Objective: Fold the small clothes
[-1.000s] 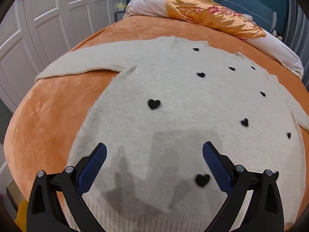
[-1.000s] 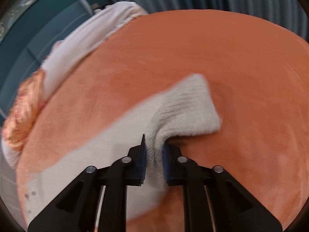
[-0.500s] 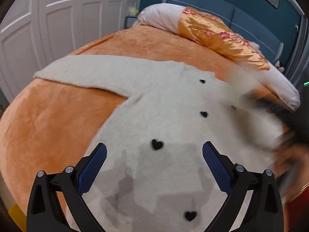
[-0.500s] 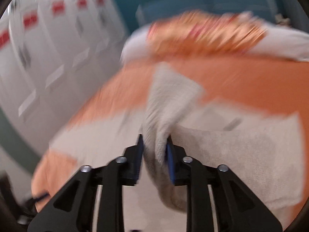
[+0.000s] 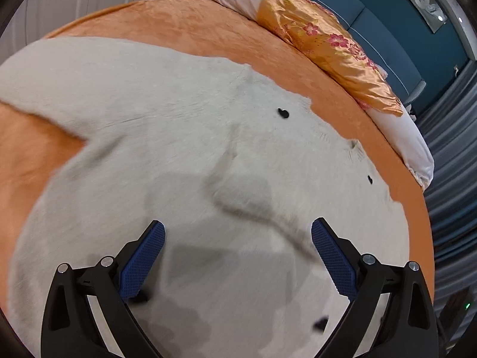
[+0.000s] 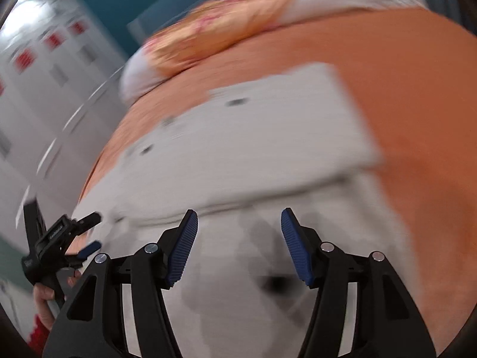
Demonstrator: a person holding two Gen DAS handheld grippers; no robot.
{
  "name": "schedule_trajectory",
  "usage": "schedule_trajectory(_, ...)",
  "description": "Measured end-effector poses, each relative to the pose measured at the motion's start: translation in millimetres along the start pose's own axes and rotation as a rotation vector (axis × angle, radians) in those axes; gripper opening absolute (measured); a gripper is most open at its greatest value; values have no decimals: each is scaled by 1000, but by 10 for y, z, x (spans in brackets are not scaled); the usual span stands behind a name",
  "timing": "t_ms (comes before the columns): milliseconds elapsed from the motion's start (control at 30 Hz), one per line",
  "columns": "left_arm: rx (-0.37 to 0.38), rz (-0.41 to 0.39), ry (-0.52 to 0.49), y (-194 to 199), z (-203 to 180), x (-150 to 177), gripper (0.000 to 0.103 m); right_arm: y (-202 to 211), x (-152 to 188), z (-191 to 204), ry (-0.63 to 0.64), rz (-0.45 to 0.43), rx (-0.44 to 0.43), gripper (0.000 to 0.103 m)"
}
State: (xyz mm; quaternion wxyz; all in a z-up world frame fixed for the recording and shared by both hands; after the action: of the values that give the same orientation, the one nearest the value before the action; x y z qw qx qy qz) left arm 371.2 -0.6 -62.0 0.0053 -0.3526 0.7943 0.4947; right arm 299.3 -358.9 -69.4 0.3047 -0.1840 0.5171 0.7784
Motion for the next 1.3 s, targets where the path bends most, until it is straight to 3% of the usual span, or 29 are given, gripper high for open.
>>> schedule_trajectory(67,0,4,-10,-106,-74,-44,94,1,-14,-263,-85,1,0,57)
schedule_trajectory(133,-13,6,-21,-177,-111,-81,83,-36,-31,-304,-138,-6,-45,56)
schedule_trajectory(233,-15,10,-62,-235,-223,-178,43,-133,-148,-339,-173,-28,-60,56)
schedule_trajectory(267,-3,12,-95,-236,-302,-221,16,-179,-214,-333,-180,-36,-58,56)
schedule_trajectory(300,1,6,-118,-229,-357,-266,6,-210,-262,-333,-185,-40,-55,49)
schedule_trajectory(333,7,-19,-142,-172,-435,-345,6,-249,-355,-324,-181,-42,-46,23)
schedule_trajectory(367,11,-41,-156,-131,-489,-408,5,-279,-399,-262,-169,-51,-38,5)
schedule_trajectory(533,83,-267,-234,502,-836,-867,5,340,-853,162,-20,-336,-91,5)
schedule_trajectory(600,60,-268,-235,433,-730,-896,9,140,-768,79,2,-269,-28,5)
schedule_trajectory(667,-25,-167,-238,11,-476,-769,9,-413,-451,-194,-40,-39,51,5)
schedule_trajectory(700,-90,-87,-229,-271,-280,-638,9,-549,-337,-262,-60,8,55,4)
schedule_trajectory(733,-123,-47,-216,-425,-153,-542,8,-502,-357,-253,-62,-31,41,5)
schedule_trajectory(833,-101,-110,-219,-422,-52,-429,11,-270,-432,-149,-38,-49,46,5)
schedule_trajectory(1000,-102,-141,-232,-427,-23,-389,14,1,-387,-158,-6,-83,142,6)
schedule_trajectory(1167,-96,-168,-235,-452,-80,-359,15,90,-586,92,71,-169,194,6)
schedule_trajectory(1233,-94,-172,-234,-445,-80,-356,15,-45,-605,137,114,-145,226,7)
schedule_trajectory(1300,-89,-173,-231,-444,-75,-354,15,-407,-420,-85,121,-22,315,7)
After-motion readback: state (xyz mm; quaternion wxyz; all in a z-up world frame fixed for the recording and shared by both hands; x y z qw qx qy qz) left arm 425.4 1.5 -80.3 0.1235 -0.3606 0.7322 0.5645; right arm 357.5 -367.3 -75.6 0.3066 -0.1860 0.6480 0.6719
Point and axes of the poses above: each gripper's, at about its wrist camera, not at the fingertips, and y roughly against the way its jaws point, z to its left, x to its underside, the point moved 9 cm from there along -y, roughly the way its jaws point, and after that the axes turned 12 degrees about y, right-handed, at the moved point
